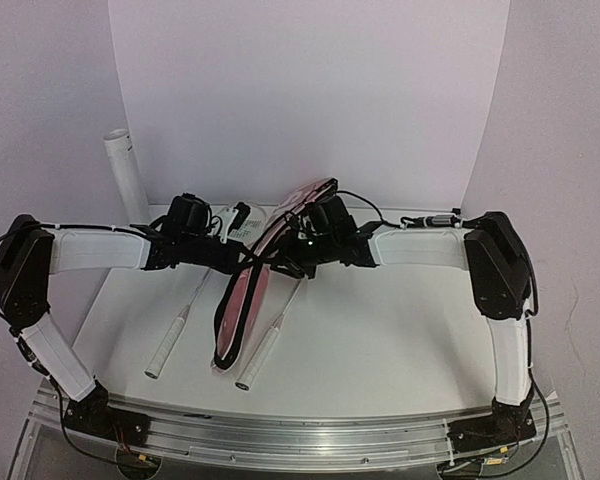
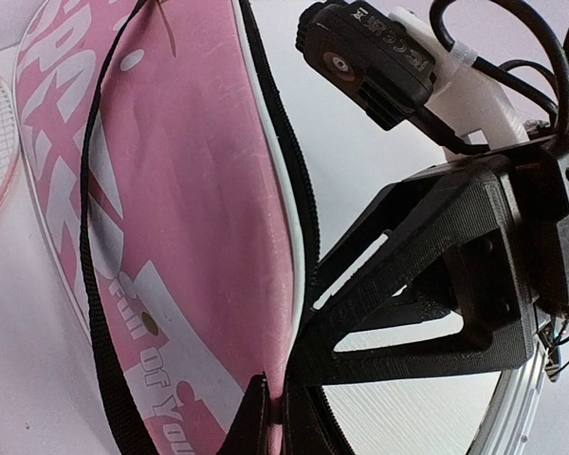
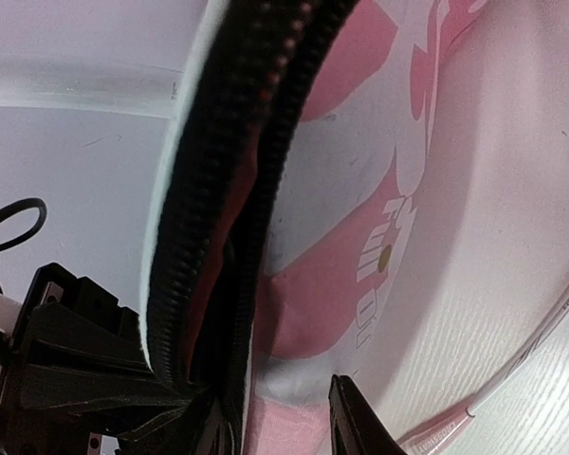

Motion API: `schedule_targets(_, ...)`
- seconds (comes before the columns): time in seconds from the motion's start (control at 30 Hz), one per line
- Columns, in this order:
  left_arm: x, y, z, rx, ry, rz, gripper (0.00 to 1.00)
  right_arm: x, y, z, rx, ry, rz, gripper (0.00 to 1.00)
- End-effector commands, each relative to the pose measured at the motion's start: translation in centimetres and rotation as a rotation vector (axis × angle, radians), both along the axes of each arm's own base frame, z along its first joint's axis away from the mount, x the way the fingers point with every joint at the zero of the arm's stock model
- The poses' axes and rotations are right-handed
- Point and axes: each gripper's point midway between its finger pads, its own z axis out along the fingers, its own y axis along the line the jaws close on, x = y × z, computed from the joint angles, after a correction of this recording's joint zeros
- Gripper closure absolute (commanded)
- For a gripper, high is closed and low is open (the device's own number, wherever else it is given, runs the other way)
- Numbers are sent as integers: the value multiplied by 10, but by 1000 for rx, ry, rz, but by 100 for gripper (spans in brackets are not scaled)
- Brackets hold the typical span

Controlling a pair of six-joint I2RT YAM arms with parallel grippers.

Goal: Pack up the badminton gear

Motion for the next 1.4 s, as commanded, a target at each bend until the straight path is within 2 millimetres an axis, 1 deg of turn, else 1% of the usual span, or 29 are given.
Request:
schedule_targets(0.0, 8, -24, 55, -119, -137, -62, 100, 9, 9, -3, -4, -5, -26, 66)
schedule_targets(0.07, 9, -26, 61, -137, -149, -71, 100, 11, 4, -8, -21, -6, -47, 67)
schedule_targets(0.13, 9, -28, 65, -148, -150, -77, 100, 14, 2, -12, -27, -4, -56, 72)
schedule_targets(0.17, 8, -29, 66, -153, -149, -80, 100, 15, 1, -15, -32, 2, -61, 75)
schedule_targets(0.23, 9, -29, 68, -160, -148, -78, 100, 16, -4, -24, -56, 28, -77, 77)
schedule_targets(0.37, 10, -30, 79, -172, -174, -83, 100, 18, -21, -36, -127, 46, -128, 77)
schedule_targets(0.47, 11, -31, 80, -175, -178, -86, 100, 17, -25, -39, -138, 46, -124, 74)
schedule_targets(0.5, 11, -31, 77, -172, -171, -85, 100, 17, -23, -38, -134, 45, -115, 73)
schedule_targets(0.57, 10, -32, 70, -167, -153, -86, 100, 17, -12, -31, -103, 40, -69, 69)
schedule_targets(0.6, 9, -32, 69, -165, -147, -88, 100, 19, -4, -24, -77, 33, -47, 67)
schedule_targets(0.7, 4, -35, 65, -162, -142, -105, 100, 22, 11, -13, -17, 32, -12, 63)
schedule_targets(0.8, 1, -38, 64, -164, -147, -123, 100, 27, 26, 6, 73, 12, 6, 58)
schedule_targets(0.87, -2, -39, 65, -173, -151, -135, 100, 31, 28, 6, 83, 17, -9, 58)
schedule_targets(0.9, -3, -41, 66, -179, -154, -148, 100, 34, 26, 2, 75, 24, -29, 58)
schedule_targets(0.93, -5, -43, 67, -183, -156, -159, 100, 36, 24, -3, 66, 33, -51, 60)
schedule_targets(0.97, -6, -44, 67, -186, -156, -166, 100, 39, 21, -9, 58, 44, -75, 65)
schedule_targets(1.03, -9, -45, 70, -201, -160, -181, 100, 44, 17, -19, 38, 60, -122, 83)
schedule_targets(1.1, -12, -46, 74, -216, -166, -195, 100, 52, 5, -33, 5, 75, -193, 100)
schedule_targets(1.13, -12, -45, 78, -224, -167, -194, 100, 53, -4, -44, -20, 97, -228, 100)
schedule_targets(1.2, -8, -40, 86, -238, -171, -176, 100, 57, -29, -55, -74, 97, -302, 100)
schedule_targets(1.23, -5, -36, 89, -241, -171, -162, 100, 54, -43, -62, -119, 99, -326, 100)
schedule_targets(1.27, -2, -31, 93, -240, -174, -144, 100, 52, -56, -62, -159, 80, -343, 100)
schedule_targets(1.3, 2, -25, 97, -235, -179, -121, 100, 51, -68, -57, -191, 58, -358, 100)
schedule_targets(1.37, 13, -10, 102, -216, -183, -54, 100, 48, -80, -43, -241, -2, -345, 100)
